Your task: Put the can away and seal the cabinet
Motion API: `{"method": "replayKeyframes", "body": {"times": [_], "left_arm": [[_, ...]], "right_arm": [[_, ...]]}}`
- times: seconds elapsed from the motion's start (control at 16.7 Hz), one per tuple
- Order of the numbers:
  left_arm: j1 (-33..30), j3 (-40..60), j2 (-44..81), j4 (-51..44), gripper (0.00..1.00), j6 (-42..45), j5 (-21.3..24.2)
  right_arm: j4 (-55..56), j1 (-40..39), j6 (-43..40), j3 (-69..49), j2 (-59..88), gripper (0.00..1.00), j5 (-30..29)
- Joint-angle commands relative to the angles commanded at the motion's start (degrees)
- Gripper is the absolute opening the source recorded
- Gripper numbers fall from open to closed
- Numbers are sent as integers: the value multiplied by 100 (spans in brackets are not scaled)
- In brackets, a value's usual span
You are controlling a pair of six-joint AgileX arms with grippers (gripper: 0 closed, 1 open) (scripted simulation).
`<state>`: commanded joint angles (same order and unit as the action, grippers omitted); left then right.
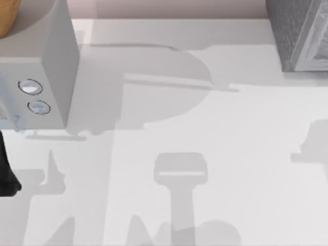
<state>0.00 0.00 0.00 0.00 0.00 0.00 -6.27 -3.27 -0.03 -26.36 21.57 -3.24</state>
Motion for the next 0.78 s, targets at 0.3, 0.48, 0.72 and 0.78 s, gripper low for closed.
{"method": "replayKeyframes", "body": {"times": [0.3,0.48,0.72,0.78], "left_arm": [[0,0,0,0,100,0,0],[0,0,0,0,100,0,0],[0,0,0,0,100,0,0],[0,0,0,0,100,0,0]], "right_arm": [[-688,-280,43,-2791,2090,0,-308],[-1089,-448,83,-4472,3317,0,-482],[-1516,-627,112,-6295,4634,0,-672],[-1595,-659,113,-6626,4881,0,-708]]}}
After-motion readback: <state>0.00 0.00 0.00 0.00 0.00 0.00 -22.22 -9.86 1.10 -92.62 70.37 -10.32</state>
